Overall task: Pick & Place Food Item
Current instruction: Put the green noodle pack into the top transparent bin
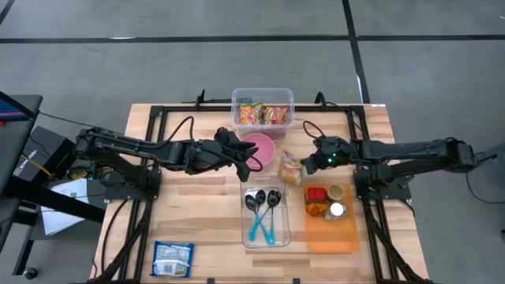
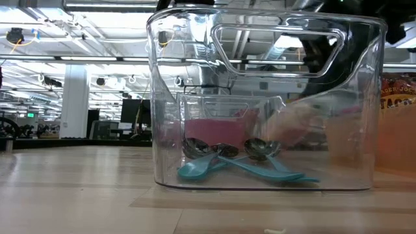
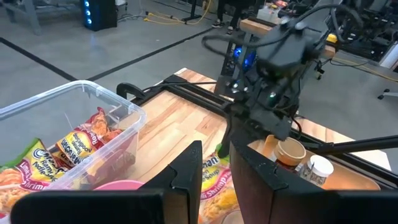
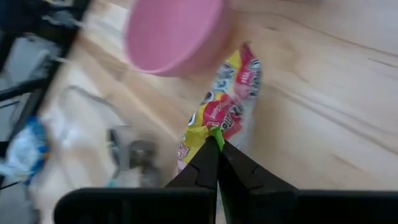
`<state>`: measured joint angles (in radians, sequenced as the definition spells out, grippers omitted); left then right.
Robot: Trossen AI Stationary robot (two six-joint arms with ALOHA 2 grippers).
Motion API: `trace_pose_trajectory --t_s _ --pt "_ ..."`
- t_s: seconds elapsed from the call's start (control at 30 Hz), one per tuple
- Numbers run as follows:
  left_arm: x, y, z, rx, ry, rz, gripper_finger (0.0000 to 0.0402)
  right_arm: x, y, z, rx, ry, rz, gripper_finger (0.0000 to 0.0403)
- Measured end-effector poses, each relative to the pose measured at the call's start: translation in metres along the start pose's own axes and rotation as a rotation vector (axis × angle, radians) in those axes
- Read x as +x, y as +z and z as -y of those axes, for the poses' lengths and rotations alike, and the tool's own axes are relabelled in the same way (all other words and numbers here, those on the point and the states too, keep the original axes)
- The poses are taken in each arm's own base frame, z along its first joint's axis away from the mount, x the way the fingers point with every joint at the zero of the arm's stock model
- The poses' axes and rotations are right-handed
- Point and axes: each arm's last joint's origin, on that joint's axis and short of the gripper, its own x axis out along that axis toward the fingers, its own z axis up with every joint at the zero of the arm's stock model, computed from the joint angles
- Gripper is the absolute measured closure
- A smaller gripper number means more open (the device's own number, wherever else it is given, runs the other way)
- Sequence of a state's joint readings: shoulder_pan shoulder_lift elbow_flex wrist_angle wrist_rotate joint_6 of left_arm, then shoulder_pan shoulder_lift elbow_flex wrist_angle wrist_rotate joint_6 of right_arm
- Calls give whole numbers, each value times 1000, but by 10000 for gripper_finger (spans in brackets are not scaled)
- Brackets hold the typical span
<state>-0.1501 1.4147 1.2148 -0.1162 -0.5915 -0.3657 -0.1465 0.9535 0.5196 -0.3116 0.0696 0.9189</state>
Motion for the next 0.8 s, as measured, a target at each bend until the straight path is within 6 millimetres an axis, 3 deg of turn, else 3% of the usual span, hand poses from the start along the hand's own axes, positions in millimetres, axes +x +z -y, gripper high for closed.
trace_pose_trajectory --t_s 0.27,0.53,0.8 --pt "0 0 0 1 -1 1 325 5 -2 31 12 -137 -37 403" --pt "0 1 0 -11 -2 5 325 0 11 48 -26 -253 32 399" --pt "0 0 1 -15 -6 5 325 -2 18 57 -74 -326 63 331"
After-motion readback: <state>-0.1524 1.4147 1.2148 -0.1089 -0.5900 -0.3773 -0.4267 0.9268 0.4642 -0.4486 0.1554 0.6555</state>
